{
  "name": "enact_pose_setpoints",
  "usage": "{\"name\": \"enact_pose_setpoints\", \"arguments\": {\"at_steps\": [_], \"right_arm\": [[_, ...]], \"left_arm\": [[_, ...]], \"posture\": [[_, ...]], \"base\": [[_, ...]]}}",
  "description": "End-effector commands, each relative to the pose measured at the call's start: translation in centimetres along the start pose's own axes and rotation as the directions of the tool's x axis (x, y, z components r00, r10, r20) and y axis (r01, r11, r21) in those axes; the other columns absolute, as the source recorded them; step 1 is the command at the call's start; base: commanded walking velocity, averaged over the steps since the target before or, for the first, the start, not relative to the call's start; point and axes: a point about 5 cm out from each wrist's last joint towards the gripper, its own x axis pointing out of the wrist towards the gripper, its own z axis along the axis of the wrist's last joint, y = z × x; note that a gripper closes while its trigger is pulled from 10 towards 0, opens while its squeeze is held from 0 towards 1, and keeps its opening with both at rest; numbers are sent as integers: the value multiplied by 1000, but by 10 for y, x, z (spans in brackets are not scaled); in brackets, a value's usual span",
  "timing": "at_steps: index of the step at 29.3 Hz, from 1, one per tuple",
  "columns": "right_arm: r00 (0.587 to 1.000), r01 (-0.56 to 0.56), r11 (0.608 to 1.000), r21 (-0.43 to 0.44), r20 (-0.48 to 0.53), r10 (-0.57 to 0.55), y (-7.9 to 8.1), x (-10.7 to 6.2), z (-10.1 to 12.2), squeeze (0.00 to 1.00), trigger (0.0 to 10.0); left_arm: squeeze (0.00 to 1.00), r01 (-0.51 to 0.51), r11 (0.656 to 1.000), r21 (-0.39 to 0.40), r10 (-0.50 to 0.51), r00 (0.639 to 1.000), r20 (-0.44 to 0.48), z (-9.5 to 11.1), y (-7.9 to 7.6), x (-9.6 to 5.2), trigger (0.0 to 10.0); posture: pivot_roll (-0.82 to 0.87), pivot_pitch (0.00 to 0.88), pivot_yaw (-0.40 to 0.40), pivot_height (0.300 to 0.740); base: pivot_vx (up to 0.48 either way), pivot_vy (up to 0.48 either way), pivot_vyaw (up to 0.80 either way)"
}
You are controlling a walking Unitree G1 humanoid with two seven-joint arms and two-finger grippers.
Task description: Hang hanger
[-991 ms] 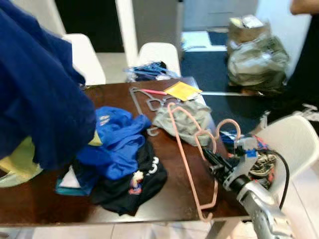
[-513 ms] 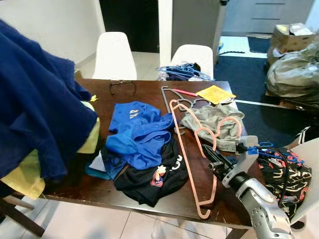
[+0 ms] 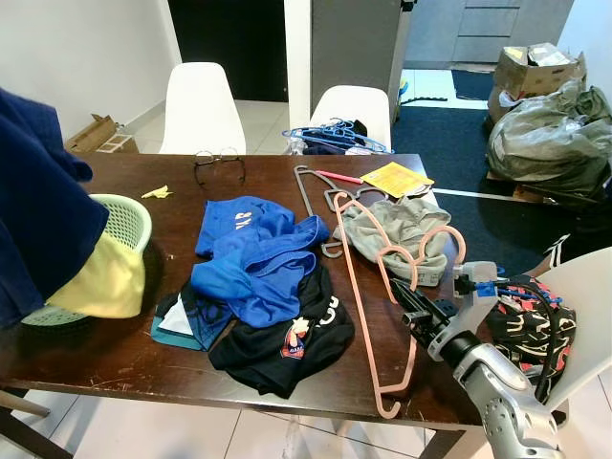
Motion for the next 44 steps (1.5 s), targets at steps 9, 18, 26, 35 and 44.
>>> {"name": "enact_pose_setpoints", "arguments": {"at_steps": [9, 18, 26, 35, 44], "right_arm": [[998, 37, 999, -6, -58, -37, -6, -9, -8, 0, 10000], [997, 39, 999, -5, -65, -39, -7, -11, -8, 0, 10000], [997, 39, 999, 9, -65, -39, -8, -11, -8, 0, 10000], [997, 42, 999, 14, -61, -41, -6, -11, -8, 0, 10000], [997, 41, 999, 16, -62, -40, -6, -10, -8, 0, 10000]], "left_arm": [[0, 239, 964, -114, -264, 902, -341, -112, -72, -35, 10000], [0, 306, 947, -94, -308, 790, -529, -156, -85, -65, 10000], [1000, 316, 941, -123, -323, 721, -614, -170, -88, -83, 10000], [1000, 189, 978, -85, -205, 834, -512, -147, -65, -64, 10000], [1000, 36, 999, -40, -50, 892, -450, -129, -32, -52, 10000]], "posture": [[-35, 0, 32, 731], [-28, 0, 23, 731], [-27, 0, 31, 731], [-26, 0, 33, 731], [-20, 0, 33, 731]], "base": [[0, 0, 0], [0, 0, 0], [0, 0, 0], [0, 0, 0], [0, 0, 0]]}}
